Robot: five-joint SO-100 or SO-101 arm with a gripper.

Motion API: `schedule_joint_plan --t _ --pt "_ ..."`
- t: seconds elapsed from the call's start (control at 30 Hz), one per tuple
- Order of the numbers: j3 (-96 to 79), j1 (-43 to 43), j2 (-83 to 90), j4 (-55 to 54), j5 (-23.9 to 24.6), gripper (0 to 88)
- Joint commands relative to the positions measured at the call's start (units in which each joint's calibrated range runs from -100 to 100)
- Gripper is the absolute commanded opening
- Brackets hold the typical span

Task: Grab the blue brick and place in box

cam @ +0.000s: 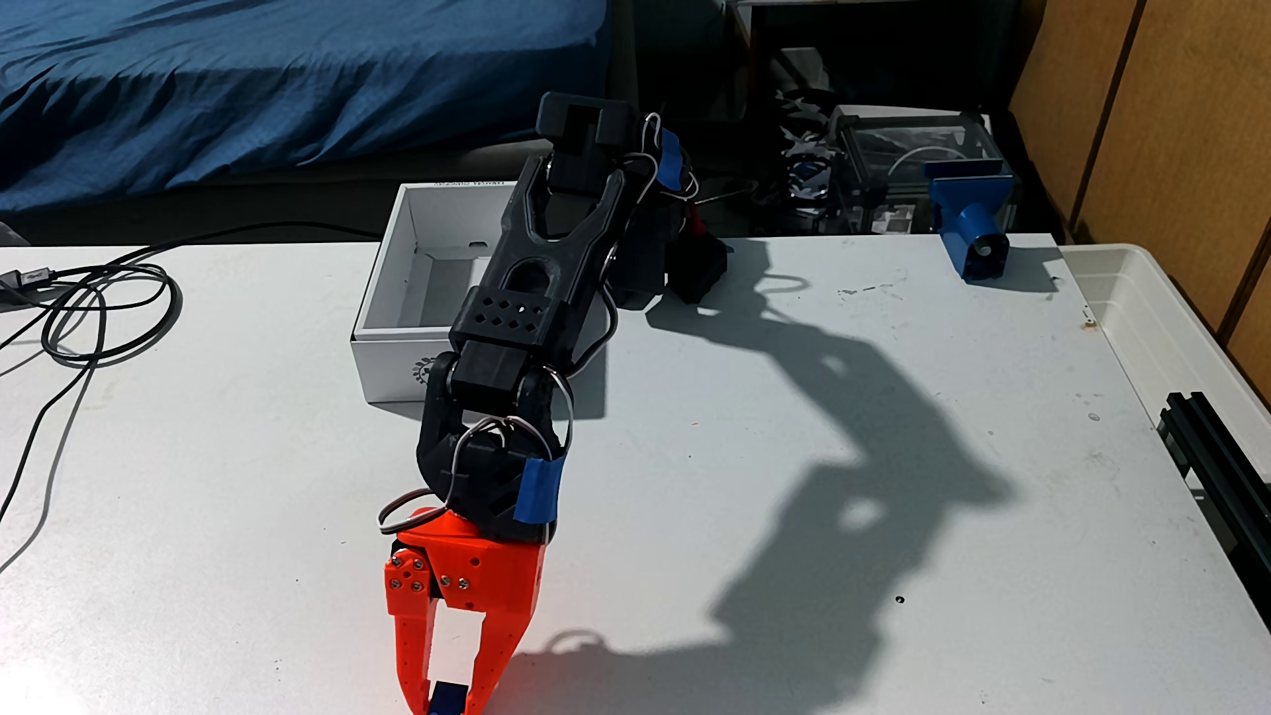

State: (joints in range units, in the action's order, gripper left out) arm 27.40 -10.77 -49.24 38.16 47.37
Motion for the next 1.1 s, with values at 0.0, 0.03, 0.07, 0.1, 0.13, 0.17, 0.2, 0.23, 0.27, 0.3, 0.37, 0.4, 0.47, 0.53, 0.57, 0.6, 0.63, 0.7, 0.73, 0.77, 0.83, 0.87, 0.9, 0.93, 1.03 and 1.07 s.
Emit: schedule_joint_plan --t 0.0,0.03,0.07,0.1,0.13,0.17,0.2,0.23,0.27,0.3,0.37,0.4,0.47,0.53,0.57,0.6,0.63,0.7,0.73,0.77,0.83,0.87,0.9,0.93,1.03,1.07 --pt "0.9 0.2 0.3 0.4 -0.2 0.8" --pt "0.8 0.2 0.4 0.5 -0.2 0.8" --pt "0.8 0.1 0.6 0.5 -0.2 0.8" --pt "0.7 0.1 0.7 0.5 -0.2 0.8" --pt "0.7 0.0 0.7 0.5 -0.2 0.8" --pt "0.7 0.0 0.8 0.5 -0.2 0.8" --pt "0.7 0.0 0.9 0.5 -0.2 0.8" --pt "0.7 0.0 1.0 0.5 -0.2 0.8" --pt "0.7 0.0 1.0 0.6 -0.3 0.8" --pt "0.7 -0.1 1.1 0.7 -0.4 0.8" --pt "1.3 -0.2 1.3 3.2 -0.4 0.8" --pt "1.7 -0.5 1.6 4.7 -0.4 0.8" --pt "3.0 -1.1 3.5 8.1 -0.4 0.8" --pt "3.1 -1.3 6.4 11.3 -0.4 0.8" --pt "3.0 -1.5 7.8 12.8 -0.4 0.8" --pt "3.0 -1.6 9.1 14.4 -0.4 0.8" --pt "3.0 -2.2 10.5 16.1 -0.4 0.8" --pt "3.0 -3.0 13.3 19.8 -0.4 0.8" --pt "3.0 -3.3 14.6 21.9 -0.4 0.8" --pt "3.0 -3.6 15.9 23.8 -0.4 0.8" --pt "2.9 -4.9 18.4 28.4 -0.4 0.8" --pt "2.9 -5.4 19.7 30.8 -0.4 0.8" --pt "2.9 -5.7 20.9 33.2 -0.4 0.8" --pt "2.9 -6.5 22.1 35.6 -0.5 0.8" --pt "2.9 -8.5 25.7 42.2 -2.1 0.8" --pt "2.9 -9.2 26.7 44.0 -3.0 0.8"
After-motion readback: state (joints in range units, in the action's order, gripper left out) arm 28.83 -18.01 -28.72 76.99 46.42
